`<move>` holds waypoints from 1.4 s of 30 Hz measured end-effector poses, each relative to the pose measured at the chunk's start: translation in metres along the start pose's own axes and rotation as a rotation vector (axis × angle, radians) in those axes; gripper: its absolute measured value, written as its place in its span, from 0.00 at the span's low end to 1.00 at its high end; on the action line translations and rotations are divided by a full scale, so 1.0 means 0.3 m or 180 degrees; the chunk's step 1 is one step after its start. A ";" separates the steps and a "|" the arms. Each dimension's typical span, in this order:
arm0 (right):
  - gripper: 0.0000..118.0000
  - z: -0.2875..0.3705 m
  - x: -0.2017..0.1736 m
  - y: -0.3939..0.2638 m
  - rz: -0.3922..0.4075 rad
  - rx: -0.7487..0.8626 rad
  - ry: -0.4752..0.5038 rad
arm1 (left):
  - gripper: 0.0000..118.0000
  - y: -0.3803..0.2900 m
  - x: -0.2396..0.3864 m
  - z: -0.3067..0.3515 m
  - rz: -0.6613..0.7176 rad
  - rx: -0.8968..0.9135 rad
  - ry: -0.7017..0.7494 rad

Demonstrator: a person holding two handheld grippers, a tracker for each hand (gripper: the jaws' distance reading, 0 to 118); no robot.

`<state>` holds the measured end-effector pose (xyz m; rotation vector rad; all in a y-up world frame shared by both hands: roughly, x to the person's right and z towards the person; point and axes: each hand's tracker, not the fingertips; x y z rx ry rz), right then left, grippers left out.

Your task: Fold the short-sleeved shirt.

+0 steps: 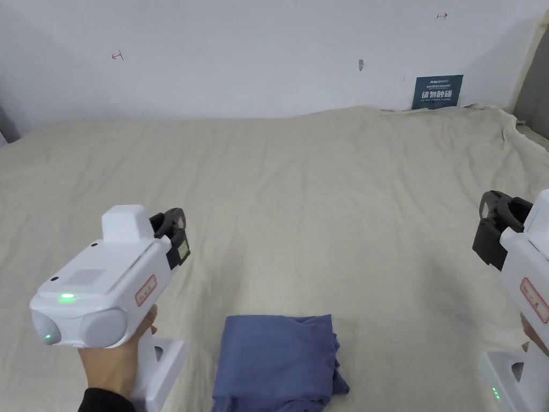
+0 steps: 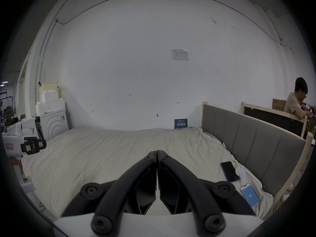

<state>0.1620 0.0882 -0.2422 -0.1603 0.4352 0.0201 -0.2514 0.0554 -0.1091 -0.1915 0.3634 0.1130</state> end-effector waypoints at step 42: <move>0.00 -0.322 -0.565 -0.737 0.0062 -0.1248 0.0728 | 0.00 -0.187 -0.184 0.021 0.0263 -0.0294 0.0159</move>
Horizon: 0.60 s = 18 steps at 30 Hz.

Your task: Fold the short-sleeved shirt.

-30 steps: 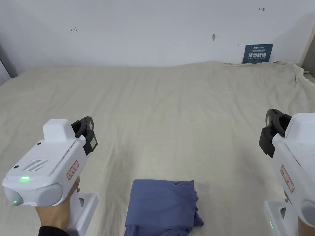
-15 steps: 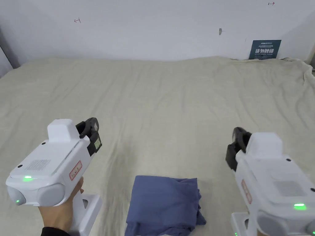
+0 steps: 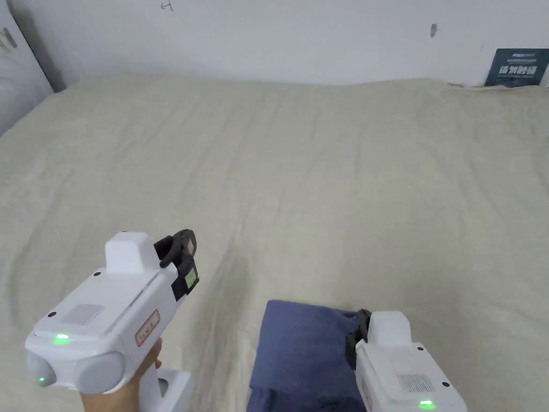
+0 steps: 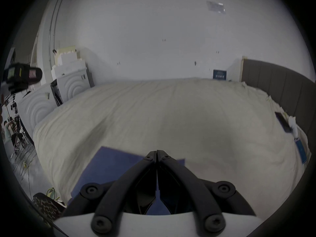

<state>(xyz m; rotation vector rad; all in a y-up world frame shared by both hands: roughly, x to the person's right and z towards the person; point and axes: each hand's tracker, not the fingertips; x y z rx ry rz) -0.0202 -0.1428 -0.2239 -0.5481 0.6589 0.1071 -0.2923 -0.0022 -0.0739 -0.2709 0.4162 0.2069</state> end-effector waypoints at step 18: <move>0.00 -0.101 -0.024 -0.186 0.0117 -0.0187 -0.0124 | 0.37 -0.225 0.011 -0.162 0.0503 -0.1469 -0.0422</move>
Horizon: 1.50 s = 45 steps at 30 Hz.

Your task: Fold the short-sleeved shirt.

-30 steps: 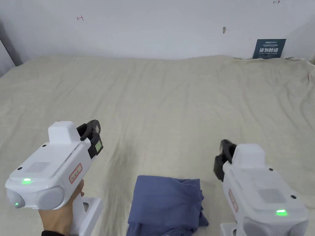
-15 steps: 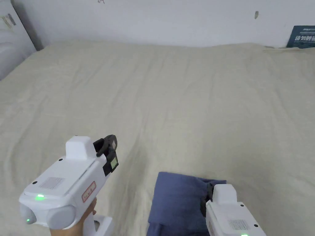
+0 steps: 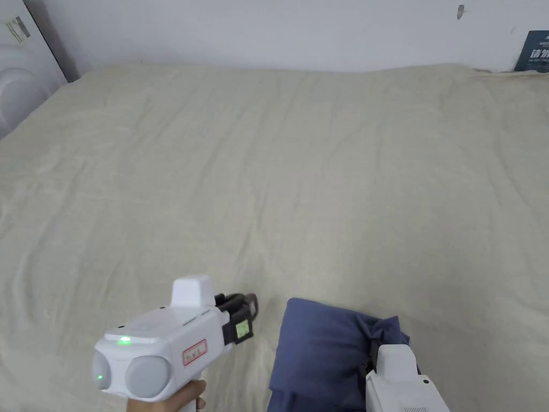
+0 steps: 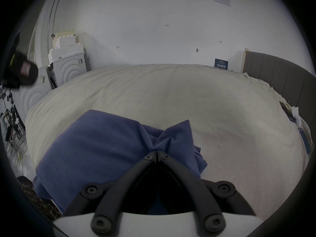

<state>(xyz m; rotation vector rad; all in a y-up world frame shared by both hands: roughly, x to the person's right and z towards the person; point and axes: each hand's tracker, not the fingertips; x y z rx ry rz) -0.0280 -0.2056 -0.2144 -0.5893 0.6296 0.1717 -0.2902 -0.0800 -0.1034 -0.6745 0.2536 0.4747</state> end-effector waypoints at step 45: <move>0.00 0.391 0.245 0.497 -0.0122 0.1095 0.0072 | 0.17 0.293 -0.297 -0.045 -0.0366 -0.0717 0.0489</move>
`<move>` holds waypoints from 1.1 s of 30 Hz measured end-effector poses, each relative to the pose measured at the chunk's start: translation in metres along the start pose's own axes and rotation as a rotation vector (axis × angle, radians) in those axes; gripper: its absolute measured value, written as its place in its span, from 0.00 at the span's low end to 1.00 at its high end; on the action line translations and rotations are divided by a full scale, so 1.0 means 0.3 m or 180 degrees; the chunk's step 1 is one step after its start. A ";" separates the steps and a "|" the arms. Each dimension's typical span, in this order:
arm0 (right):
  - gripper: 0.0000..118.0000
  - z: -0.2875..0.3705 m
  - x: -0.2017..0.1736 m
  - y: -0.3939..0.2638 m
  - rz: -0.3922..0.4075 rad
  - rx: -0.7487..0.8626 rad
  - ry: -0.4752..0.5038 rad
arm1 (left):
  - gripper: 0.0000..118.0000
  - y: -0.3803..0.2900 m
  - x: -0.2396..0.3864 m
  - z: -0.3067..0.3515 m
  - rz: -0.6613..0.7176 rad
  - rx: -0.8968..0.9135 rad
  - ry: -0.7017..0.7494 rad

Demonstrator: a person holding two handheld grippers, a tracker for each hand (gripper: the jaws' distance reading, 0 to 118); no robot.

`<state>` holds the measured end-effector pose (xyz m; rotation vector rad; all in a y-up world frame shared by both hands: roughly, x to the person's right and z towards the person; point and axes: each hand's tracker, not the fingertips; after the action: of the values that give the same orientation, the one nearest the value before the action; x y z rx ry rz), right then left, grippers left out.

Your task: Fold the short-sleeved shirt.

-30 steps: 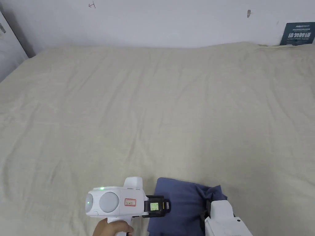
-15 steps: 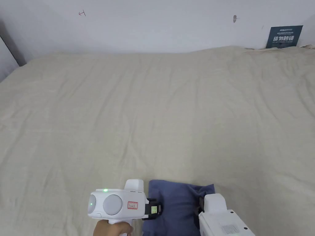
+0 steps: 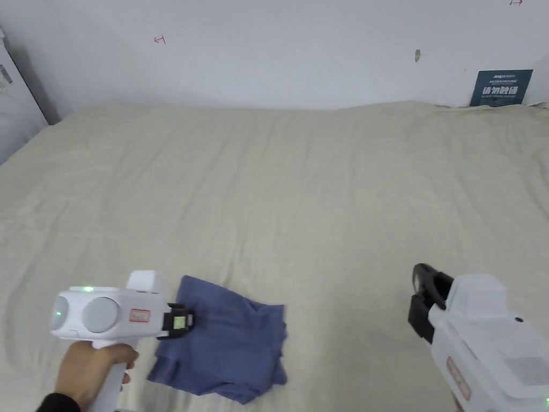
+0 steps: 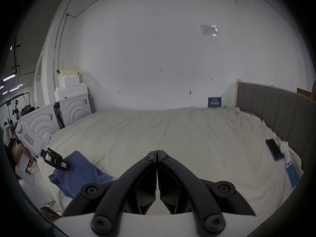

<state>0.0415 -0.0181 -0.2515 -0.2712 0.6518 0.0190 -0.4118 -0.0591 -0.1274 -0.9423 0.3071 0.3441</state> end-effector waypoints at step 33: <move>0.00 0.033 0.039 0.138 0.0130 0.0144 -0.0358 | 1.00 0.019 -0.532 0.092 0.0887 0.0215 0.1855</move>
<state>0.0525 0.0236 -0.2610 -0.2116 0.5451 0.0583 -0.5555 -0.0574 -0.0521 -0.9206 0.9837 0.3047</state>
